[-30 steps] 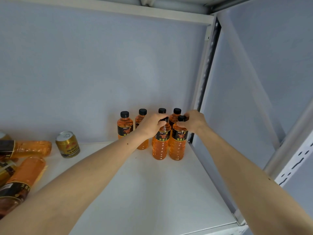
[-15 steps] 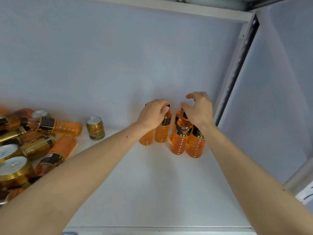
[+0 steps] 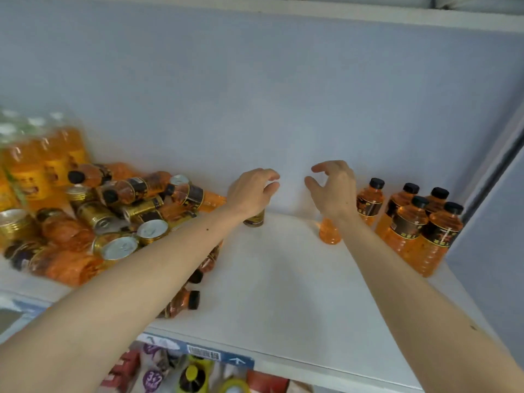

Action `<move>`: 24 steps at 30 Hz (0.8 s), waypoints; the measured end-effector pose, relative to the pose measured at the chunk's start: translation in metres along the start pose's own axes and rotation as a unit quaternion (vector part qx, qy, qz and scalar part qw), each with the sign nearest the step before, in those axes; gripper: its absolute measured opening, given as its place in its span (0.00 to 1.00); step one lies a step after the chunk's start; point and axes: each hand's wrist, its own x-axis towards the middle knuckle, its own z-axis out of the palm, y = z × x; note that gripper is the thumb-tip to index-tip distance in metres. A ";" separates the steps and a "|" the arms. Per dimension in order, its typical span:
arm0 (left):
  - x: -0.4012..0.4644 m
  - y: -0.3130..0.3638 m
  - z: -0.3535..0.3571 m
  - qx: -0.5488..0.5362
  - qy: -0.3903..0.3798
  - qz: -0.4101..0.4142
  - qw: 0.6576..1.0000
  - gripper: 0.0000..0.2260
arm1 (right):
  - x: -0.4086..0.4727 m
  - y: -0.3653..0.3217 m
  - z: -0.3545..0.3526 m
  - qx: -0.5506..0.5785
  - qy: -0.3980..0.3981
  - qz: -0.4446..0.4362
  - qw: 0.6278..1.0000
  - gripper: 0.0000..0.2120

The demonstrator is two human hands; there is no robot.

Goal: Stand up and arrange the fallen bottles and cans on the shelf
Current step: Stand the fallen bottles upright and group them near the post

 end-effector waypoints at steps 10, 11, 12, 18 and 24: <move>-0.020 -0.099 -0.047 0.019 -0.028 -0.013 0.999 0.16 | -0.015 -0.051 0.070 0.008 -0.039 0.050 0.998 0.12; -0.020 -0.106 -0.049 0.022 -0.027 -0.017 0.999 0.16 | -0.015 -0.053 0.077 0.013 -0.048 0.052 0.997 0.13; -0.020 -0.114 -0.051 0.024 -0.025 -0.020 0.999 0.17 | -0.015 -0.055 0.083 0.015 -0.056 0.050 0.997 0.13; -0.019 -0.154 -0.063 0.039 -0.010 -0.061 0.997 0.18 | -0.007 -0.066 0.121 0.038 -0.117 0.027 0.992 0.14; -0.017 -0.178 -0.067 0.047 -0.015 -0.079 0.996 0.19 | -0.013 -0.069 0.151 0.043 -0.156 0.014 0.987 0.16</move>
